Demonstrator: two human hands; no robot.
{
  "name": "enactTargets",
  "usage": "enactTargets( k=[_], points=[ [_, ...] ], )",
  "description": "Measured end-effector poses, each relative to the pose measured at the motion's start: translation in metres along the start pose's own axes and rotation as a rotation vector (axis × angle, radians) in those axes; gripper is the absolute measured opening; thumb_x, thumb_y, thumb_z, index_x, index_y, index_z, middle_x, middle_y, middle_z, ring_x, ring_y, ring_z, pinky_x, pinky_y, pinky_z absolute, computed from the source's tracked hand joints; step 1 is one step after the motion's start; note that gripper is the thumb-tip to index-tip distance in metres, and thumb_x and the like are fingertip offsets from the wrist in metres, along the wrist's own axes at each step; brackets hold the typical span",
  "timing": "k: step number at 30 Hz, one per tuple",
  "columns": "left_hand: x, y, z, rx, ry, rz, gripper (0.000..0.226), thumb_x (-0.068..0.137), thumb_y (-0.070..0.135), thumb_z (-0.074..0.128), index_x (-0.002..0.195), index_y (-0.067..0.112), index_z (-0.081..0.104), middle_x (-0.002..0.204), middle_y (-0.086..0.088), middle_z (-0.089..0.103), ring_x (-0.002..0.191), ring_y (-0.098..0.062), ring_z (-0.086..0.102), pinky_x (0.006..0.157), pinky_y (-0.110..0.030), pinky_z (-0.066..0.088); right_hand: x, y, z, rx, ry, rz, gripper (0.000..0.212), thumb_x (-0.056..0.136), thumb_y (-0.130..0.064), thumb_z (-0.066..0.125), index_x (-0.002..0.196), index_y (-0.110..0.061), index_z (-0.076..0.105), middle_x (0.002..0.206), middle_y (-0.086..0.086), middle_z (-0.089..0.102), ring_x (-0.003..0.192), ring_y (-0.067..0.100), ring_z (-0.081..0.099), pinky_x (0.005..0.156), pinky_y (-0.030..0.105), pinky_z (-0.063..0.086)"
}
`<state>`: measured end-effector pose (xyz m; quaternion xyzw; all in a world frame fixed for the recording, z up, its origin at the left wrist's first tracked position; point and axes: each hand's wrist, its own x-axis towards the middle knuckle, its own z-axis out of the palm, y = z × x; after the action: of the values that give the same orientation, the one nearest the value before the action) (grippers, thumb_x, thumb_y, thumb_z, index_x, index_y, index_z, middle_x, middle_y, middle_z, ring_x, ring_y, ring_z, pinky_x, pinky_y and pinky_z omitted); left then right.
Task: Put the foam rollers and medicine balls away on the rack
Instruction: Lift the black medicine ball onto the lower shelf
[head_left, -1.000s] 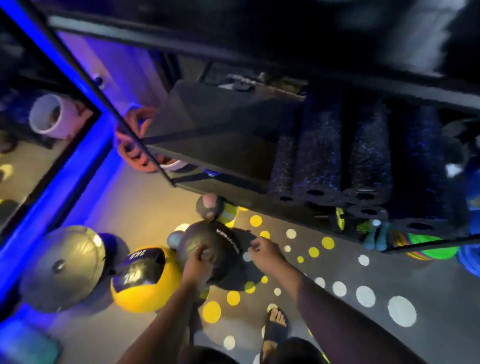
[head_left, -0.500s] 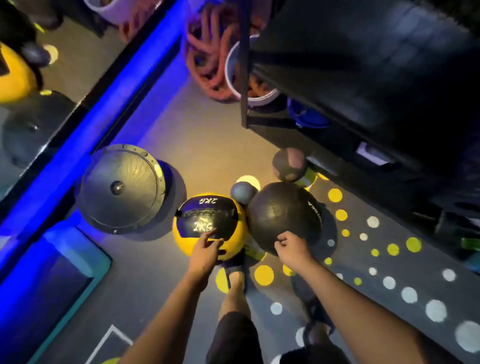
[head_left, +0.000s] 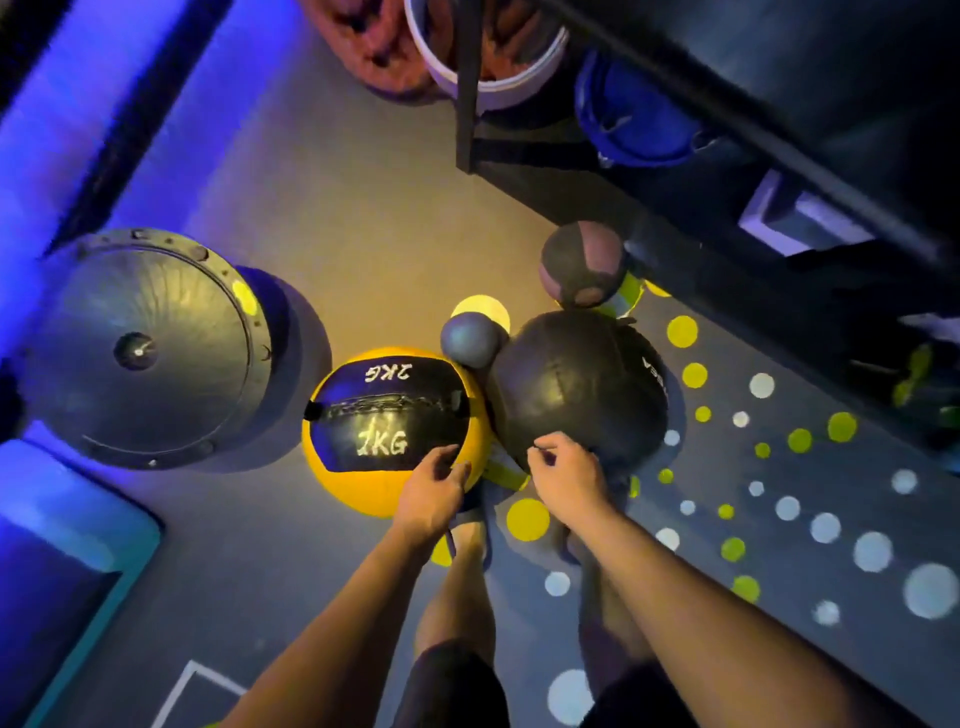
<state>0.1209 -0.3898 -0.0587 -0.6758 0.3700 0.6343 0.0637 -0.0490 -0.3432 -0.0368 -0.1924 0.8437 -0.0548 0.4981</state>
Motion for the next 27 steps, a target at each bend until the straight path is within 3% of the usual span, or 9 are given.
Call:
enactTargets(
  k=[2, 5, 8, 10, 14, 18, 21, 23, 27],
  points=[
    [0.0, 0.003, 0.014, 0.018, -0.038, 0.0, 0.032, 0.101, 0.026, 0.057, 0.133, 0.023, 0.057, 0.096, -0.002, 0.069, 0.07, -0.012, 0.06, 0.062, -0.026, 0.046, 0.006, 0.015, -0.022, 0.033, 0.078, 0.056, 0.028, 0.097, -0.024, 0.058, 0.12, -0.012, 0.068, 0.12, 0.015, 0.071, 0.117, 0.036, 0.062, 0.097, 0.04, 0.049],
    [-0.004, 0.016, 0.032, 0.033, -0.067, 0.025, 0.027, 0.102, 0.025, 0.056, 0.129, 0.022, 0.058, 0.1, -0.008, 0.07, 0.072, -0.012, 0.062, 0.064, -0.027, 0.05, 0.013, 0.037, -0.061, 0.056, 0.16, 0.156, 0.029, 0.101, -0.026, 0.053, 0.122, -0.011, 0.066, 0.125, 0.018, 0.068, 0.119, 0.04, 0.06, 0.093, 0.038, 0.048],
    [-0.007, 0.037, 0.05, 0.034, -0.041, 0.021, 0.017, 0.1, 0.029, 0.06, 0.117, 0.028, 0.063, 0.109, -0.009, 0.073, 0.087, -0.018, 0.068, 0.084, -0.041, 0.056, 0.024, 0.057, -0.095, 0.061, 0.195, 0.194, 0.03, 0.101, -0.027, 0.051, 0.12, -0.01, 0.065, 0.125, 0.021, 0.067, 0.116, 0.042, 0.06, 0.091, 0.04, 0.048],
    [-0.005, 0.049, 0.066, 0.06, -0.028, 0.007, 0.023, 0.096, 0.037, 0.063, 0.117, 0.027, 0.065, 0.108, -0.009, 0.074, 0.096, -0.028, 0.07, 0.092, -0.048, 0.055, 0.034, 0.067, -0.111, 0.081, 0.201, 0.201, 0.03, 0.1, -0.026, 0.051, 0.12, -0.009, 0.066, 0.126, 0.021, 0.066, 0.117, 0.042, 0.059, 0.091, 0.04, 0.048],
    [0.0, 0.081, 0.105, 0.228, -0.002, 0.183, 0.012, 0.099, 0.031, 0.061, 0.111, 0.029, 0.064, 0.107, 0.002, 0.072, 0.106, -0.021, 0.068, 0.085, -0.033, 0.052, 0.057, 0.084, -0.128, 0.148, 0.192, 0.171, 0.029, 0.101, -0.024, 0.052, 0.122, -0.008, 0.065, 0.128, 0.02, 0.066, 0.119, 0.039, 0.059, 0.092, 0.037, 0.047],
    [0.039, 0.11, 0.151, 0.723, 0.078, 0.5, 0.034, 0.099, 0.038, 0.055, 0.13, 0.027, 0.062, 0.123, -0.007, 0.064, 0.119, -0.029, 0.058, 0.095, -0.039, 0.051, 0.085, 0.102, -0.138, 0.242, 0.156, 0.18, 0.031, 0.103, -0.016, 0.048, 0.129, -0.005, 0.06, 0.136, 0.02, 0.06, 0.127, 0.037, 0.054, 0.094, 0.032, 0.039],
    [0.077, 0.14, 0.198, 0.898, 0.15, 0.67, 0.029, 0.1, 0.037, 0.05, 0.121, 0.022, 0.063, 0.116, -0.007, 0.063, 0.112, -0.032, 0.059, 0.086, -0.043, 0.052, 0.113, 0.126, -0.139, 0.281, 0.147, 0.192, 0.033, 0.104, -0.018, 0.045, 0.133, -0.009, 0.057, 0.141, 0.017, 0.058, 0.13, 0.036, 0.051, 0.1, 0.034, 0.039],
    [0.11, 0.16, 0.229, 0.899, 0.202, 0.696, 0.033, 0.099, 0.04, 0.051, 0.123, 0.02, 0.06, 0.121, -0.008, 0.063, 0.116, -0.032, 0.056, 0.089, -0.044, 0.051, 0.131, 0.147, -0.134, 0.28, 0.143, 0.209, 0.033, 0.105, -0.02, 0.044, 0.134, -0.01, 0.057, 0.14, 0.016, 0.059, 0.129, 0.036, 0.052, 0.1, 0.034, 0.039],
    [0.195, 0.166, 0.273, 0.91, 0.208, 0.553, 0.07, 0.086, 0.069, 0.05, 0.142, 0.027, 0.048, 0.145, -0.002, 0.054, 0.133, -0.03, 0.05, 0.107, -0.048, 0.042, 0.16, 0.195, -0.114, 0.357, 0.124, 0.24, 0.025, 0.106, -0.025, 0.043, 0.121, -0.012, 0.059, 0.128, 0.018, 0.063, 0.121, 0.037, 0.057, 0.09, 0.033, 0.041]
  ],
)
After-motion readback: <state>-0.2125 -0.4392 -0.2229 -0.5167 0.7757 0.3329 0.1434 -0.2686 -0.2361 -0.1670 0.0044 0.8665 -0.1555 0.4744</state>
